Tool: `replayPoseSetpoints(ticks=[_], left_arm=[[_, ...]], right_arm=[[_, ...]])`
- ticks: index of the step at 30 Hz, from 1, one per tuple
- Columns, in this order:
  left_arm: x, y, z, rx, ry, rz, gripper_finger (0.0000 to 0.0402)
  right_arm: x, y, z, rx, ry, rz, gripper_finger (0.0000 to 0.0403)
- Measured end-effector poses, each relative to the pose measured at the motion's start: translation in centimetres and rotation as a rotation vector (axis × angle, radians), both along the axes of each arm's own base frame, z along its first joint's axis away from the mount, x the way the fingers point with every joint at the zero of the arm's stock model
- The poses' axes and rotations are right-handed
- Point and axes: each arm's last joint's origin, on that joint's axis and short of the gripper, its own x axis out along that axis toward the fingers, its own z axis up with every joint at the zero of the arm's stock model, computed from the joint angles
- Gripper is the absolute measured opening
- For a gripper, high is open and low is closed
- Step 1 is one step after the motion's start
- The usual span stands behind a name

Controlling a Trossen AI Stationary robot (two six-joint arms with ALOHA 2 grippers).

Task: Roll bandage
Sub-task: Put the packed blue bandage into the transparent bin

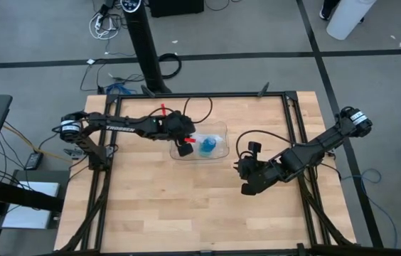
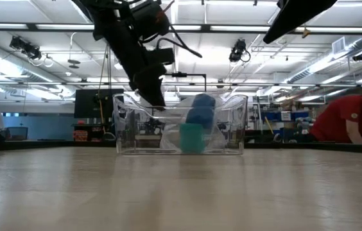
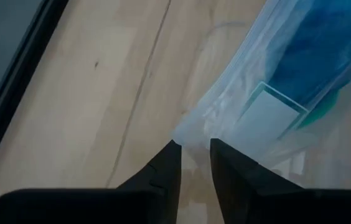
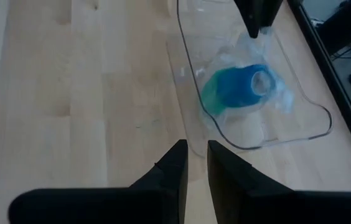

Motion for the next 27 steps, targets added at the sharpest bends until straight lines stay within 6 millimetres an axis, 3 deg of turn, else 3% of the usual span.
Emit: replayPoseSetpoints(ticks=[12, 21, 27], left_arm=[[-1.0, 0.4, -0.9, 0.005, 0.095, 0.035, 0.0092], [-1.3, -0.1, -1.3, -0.147, 0.126, -0.036, 0.0092], [-1.2, 0.0, -1.2, -0.144, 0.107, -0.031, 0.0092]], right_arm=[[0.2, -0.1, 0.1, 0.008, -0.016, -0.006, 0.0055], [0.4, 0.0, 0.2, 0.013, -0.036, 0.003, 0.0056], [0.5, 0.1, 0.3, 0.008, -0.043, 0.015, 0.0054]])
